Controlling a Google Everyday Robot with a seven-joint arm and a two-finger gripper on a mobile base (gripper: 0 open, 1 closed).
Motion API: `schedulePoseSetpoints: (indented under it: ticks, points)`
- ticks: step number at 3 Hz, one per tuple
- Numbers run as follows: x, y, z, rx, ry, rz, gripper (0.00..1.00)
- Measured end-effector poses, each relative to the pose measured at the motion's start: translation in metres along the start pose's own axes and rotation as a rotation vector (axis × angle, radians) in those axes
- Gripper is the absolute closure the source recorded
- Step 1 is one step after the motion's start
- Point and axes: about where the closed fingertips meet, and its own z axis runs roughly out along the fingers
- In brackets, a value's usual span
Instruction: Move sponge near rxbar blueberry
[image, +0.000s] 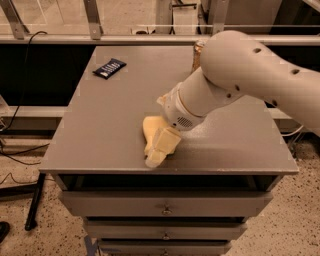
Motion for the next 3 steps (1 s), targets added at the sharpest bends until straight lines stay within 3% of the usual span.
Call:
schedulePoseSetpoints:
  ticks: [1,3]
  points:
    - [0.005,-0.007,0.013,-0.002,-0.001,-0.001,0.18]
    - [-0.014,-0.024,-0.014,0.042,-0.036,-0.038,0.64]
